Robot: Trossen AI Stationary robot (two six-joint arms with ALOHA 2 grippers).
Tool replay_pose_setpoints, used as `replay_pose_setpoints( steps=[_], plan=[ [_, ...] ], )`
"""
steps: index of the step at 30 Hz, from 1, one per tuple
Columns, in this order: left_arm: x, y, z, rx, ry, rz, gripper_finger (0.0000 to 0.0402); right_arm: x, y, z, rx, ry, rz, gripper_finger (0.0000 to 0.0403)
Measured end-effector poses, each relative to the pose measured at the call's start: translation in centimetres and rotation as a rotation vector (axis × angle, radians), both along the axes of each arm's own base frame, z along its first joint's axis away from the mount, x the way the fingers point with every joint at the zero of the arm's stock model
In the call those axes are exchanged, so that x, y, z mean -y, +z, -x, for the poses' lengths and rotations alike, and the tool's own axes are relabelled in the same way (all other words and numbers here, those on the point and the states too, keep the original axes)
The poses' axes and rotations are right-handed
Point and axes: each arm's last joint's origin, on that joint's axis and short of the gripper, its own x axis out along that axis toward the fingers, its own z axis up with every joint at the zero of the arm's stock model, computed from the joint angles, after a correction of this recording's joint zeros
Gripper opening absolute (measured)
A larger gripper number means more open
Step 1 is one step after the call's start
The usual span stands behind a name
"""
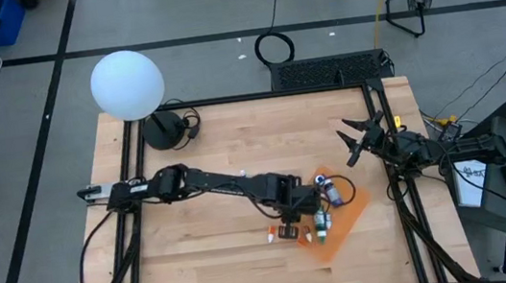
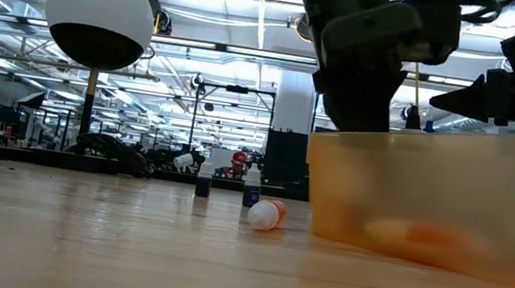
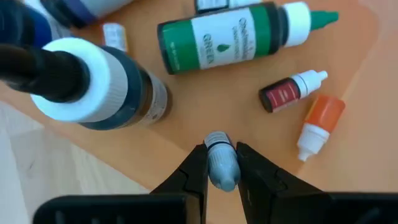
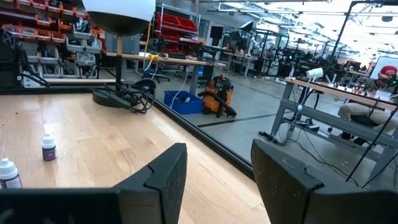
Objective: Pick & Place food coloring
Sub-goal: Put the bottom small blue food coloring bottle into the orange bin, then put the small purple food coloring bottle into the orange bin
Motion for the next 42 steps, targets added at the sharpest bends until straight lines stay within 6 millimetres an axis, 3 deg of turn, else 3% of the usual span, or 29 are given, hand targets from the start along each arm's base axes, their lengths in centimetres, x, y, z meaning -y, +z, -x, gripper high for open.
replay_pose_setpoints(
  steps=[8,15,25,31,35,42],
  plan=[
    [0.0,0.0,0.0,-0.003,0.007,0.003,0.0062,0.0,0.0,0.0,0.000,0.000,0.000,0.0167],
    [0.0,-1.9,-0.4,-0.033,0.017,0.014,0.0116,0.0,0.0,0.0,0.000,0.000,0.000,0.0167],
    [0.1,-1.4,-0.8,0.030,0.017,0.022,0.0121,0.0,0.0,0.0,-0.002,0.000,0.000,0.0167],
    [0.0,1.2,-0.3,0.068,0.013,0.026,0.0128,0.0,0.0,0.0,-0.003,0.000,0.000,0.0167],
    [-0.3,4.9,1.3,0.075,0.015,0.027,0.0124,0.0,0.0,0.0,-0.004,0.000,0.000,0.0167],
    [-3.1,9.1,4.4,-0.015,0.099,0.006,0.0116,0.0,0.0,0.0,-0.005,0.000,0.000,0.0167]
  ],
)
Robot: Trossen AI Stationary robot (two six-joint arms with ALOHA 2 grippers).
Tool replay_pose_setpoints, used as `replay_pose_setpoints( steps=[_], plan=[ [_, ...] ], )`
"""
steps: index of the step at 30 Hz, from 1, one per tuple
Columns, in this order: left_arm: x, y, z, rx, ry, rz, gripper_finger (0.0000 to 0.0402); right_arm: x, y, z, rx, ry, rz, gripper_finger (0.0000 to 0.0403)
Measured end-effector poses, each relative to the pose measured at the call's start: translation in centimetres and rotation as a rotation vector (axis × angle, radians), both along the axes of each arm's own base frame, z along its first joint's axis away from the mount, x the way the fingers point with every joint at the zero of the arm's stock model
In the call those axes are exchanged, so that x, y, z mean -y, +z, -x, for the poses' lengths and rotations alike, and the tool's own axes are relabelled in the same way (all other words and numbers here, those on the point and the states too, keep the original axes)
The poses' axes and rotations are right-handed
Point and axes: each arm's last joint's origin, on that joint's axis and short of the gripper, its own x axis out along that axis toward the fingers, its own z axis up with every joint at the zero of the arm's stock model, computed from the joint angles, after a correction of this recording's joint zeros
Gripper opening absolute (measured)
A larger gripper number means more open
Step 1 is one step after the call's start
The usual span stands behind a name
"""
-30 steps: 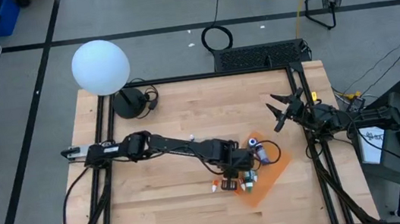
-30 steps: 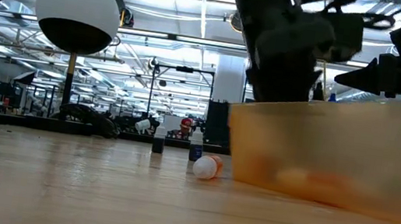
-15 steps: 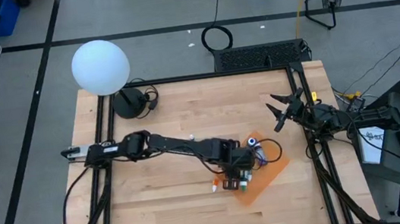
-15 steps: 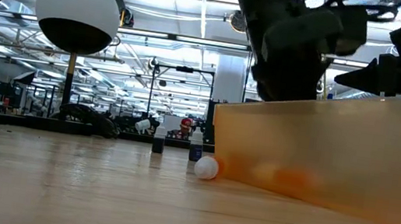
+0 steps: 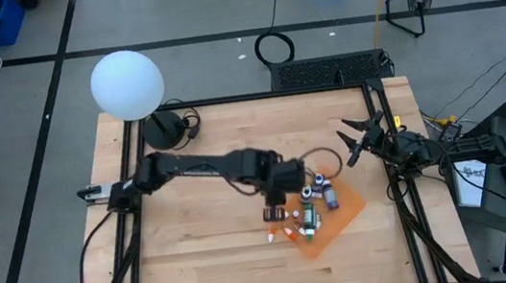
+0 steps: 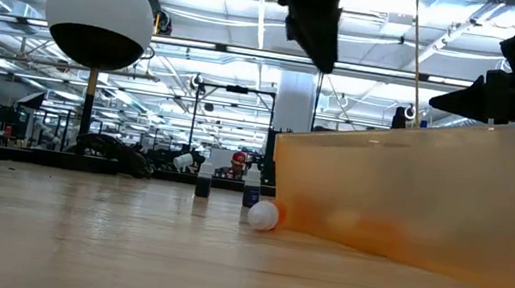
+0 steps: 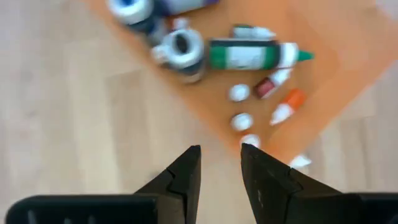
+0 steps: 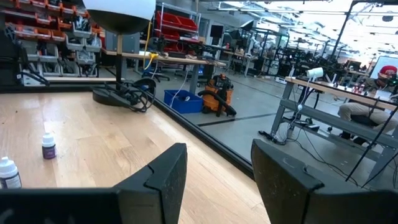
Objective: Pick & Place food coloring
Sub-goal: Put the small purple food coloring bottle into the orange bin
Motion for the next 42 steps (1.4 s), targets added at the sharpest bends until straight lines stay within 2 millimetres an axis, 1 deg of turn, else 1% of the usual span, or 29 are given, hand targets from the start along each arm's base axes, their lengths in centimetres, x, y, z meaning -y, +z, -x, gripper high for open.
replay_pose_setpoints(
  steps=[1,3,7,10,13,16,19,23,27,30,33,38,42],
  plan=[
    [-0.5,0.1,0.1,-0.006,0.016,-0.004,0.0117,0.0,0.0,0.0,0.000,0.000,0.000,0.0167],
    [-1.6,-0.3,0.3,-0.032,0.046,-0.006,0.0123,0.0,0.0,0.0,0.001,0.000,0.000,0.0167],
    [-4.2,-2.9,1.3,-0.144,0.133,-0.042,0.0147,0.0,0.0,0.0,0.000,0.000,0.000,0.0167],
    [-6.5,-4.9,2.8,-0.222,0.220,-0.062,0.0173,0.0,0.0,0.0,0.000,0.001,0.000,0.0167],
    [-8.6,-6.2,4.7,-0.236,0.318,-0.039,0.0197,0.0,0.0,0.0,0.000,0.000,0.000,0.0167],
    [-10.2,-6.1,6.8,-0.170,0.406,-0.017,0.0212,0.0,0.0,0.0,0.001,0.000,0.000,0.0167],
    [-11.2,-5.8,9.0,-0.092,0.470,0.001,0.0222,0.0,0.0,0.0,0.000,0.000,0.000,0.0167],
    [-11.9,-6.4,11.5,-0.013,0.524,0.023,0.0229,0.0,0.0,0.0,0.001,0.000,0.000,0.0167],
    [-12.4,-7.9,12.6,0.045,0.578,0.059,0.0227,0.0,0.0,0.0,0.001,0.000,0.000,0.0167],
    [-12.2,-8.7,12.7,0.050,0.559,0.100,0.0223,0.0,0.0,0.0,0.001,0.000,0.000,0.0167],
    [-11.8,-9.1,12.3,0.054,0.542,0.108,0.0225,0.0,0.0,0.0,0.001,0.001,0.000,0.0167],
    [-10.9,-9.0,12.0,0.076,0.508,0.098,0.0227,0.0,0.0,0.0,0.001,0.000,0.000,0.0167],
    [-10.1,-9.2,11.8,0.073,0.478,0.086,0.0220,0.0,0.0,0.0,0.001,0.001,0.000,0.0167]
  ],
)
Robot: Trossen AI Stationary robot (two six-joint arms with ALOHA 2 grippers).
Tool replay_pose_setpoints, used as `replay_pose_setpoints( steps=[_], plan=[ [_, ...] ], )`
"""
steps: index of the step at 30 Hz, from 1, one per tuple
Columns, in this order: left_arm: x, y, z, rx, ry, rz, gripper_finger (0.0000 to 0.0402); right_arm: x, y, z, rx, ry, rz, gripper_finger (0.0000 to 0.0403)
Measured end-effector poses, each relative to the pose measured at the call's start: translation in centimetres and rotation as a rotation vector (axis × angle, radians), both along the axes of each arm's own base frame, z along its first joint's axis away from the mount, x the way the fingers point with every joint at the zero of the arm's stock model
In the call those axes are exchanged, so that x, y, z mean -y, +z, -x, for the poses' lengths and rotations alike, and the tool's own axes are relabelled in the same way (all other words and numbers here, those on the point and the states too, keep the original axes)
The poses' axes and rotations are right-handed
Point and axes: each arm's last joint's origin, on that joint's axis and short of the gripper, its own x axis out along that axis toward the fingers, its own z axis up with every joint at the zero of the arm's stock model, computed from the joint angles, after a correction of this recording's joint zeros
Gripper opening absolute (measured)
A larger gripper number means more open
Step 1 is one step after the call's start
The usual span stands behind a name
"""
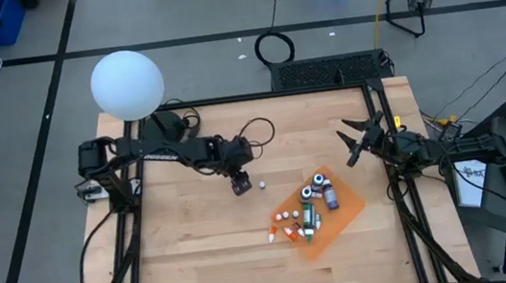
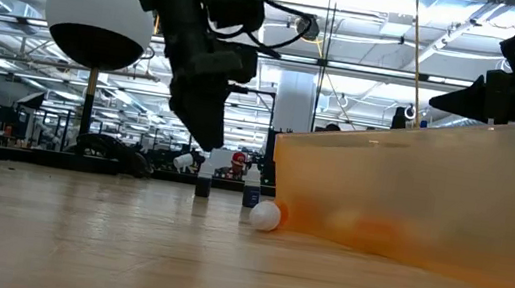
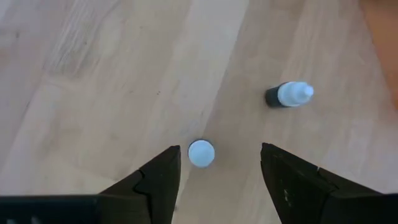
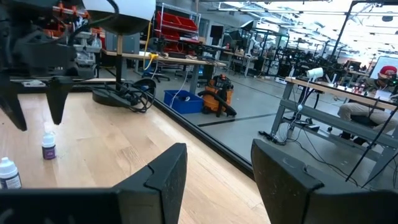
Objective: Pick & Place food coloring
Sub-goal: Put the small purple food coloring bottle into the orange bin
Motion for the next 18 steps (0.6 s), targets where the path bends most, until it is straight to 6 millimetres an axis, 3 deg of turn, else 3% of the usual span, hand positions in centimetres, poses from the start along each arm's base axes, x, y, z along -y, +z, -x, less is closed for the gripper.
replay_pose_setpoints(
  steps=[10,18],
  plan=[
    [0.8,-2.8,-1.0,-0.071,-0.028,-0.056,0.0200,0.0,0.0,0.0,0.000,0.000,0.000,0.0167],
    [0.6,-3.0,-1.0,-0.083,-0.023,-0.103,0.0193,0.0,0.0,0.0,-0.001,-0.001,0.000,0.0167]
  ],
)
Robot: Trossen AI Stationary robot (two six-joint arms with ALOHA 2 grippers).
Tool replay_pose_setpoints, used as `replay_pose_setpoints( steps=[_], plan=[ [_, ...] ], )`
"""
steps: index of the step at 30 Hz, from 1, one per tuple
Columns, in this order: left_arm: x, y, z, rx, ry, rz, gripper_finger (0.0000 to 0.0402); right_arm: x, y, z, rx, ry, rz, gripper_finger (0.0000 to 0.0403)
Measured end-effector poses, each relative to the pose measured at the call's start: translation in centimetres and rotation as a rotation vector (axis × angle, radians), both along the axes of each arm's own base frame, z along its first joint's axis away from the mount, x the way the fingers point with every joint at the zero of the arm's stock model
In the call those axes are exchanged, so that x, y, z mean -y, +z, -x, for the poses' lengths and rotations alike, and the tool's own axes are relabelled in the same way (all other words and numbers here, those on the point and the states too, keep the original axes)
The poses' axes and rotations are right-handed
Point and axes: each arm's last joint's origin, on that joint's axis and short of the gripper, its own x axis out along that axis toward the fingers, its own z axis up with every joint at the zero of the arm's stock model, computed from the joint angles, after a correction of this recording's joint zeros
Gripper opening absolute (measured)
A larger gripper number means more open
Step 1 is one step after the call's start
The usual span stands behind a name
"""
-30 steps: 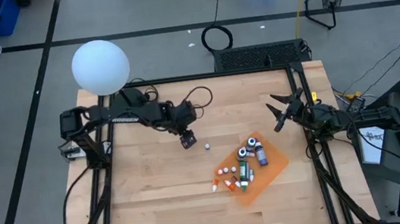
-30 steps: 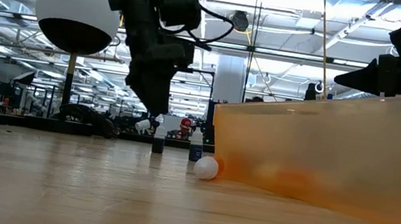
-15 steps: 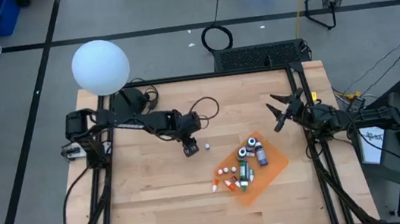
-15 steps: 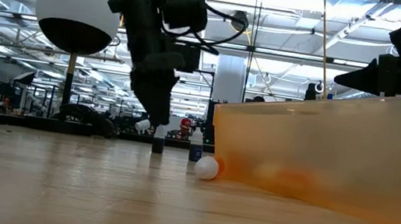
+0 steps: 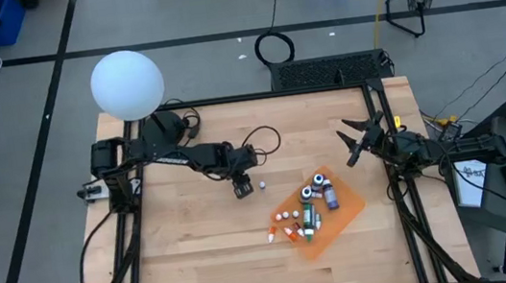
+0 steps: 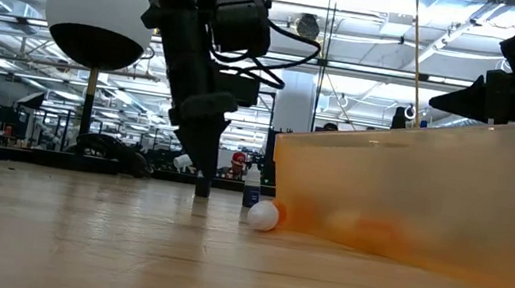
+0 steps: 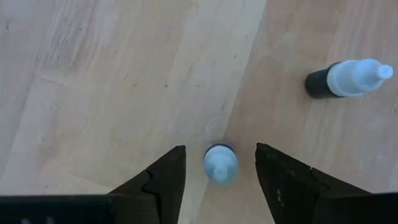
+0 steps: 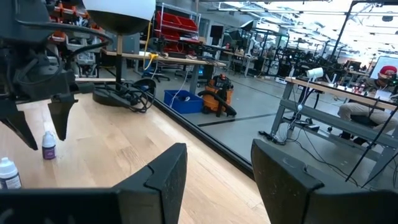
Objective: Pick & Place food coloring
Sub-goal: Put the small purple food coloring bottle into the orange bin
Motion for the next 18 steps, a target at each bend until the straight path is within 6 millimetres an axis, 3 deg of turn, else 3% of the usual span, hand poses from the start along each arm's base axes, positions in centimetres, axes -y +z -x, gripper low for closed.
replay_pose_setpoints(
  steps=[8,18],
  plan=[
    [-0.09,-0.02,0.05,-0.008,-0.021,-0.009,0.0180,0.00,0.00,0.00,0.000,0.000,0.000,0.0167],
    [-0.74,-0.02,0.14,-0.008,-0.005,-0.001,0.0136,0.00,0.00,0.00,0.000,0.000,0.000,0.0167]
  ],
)
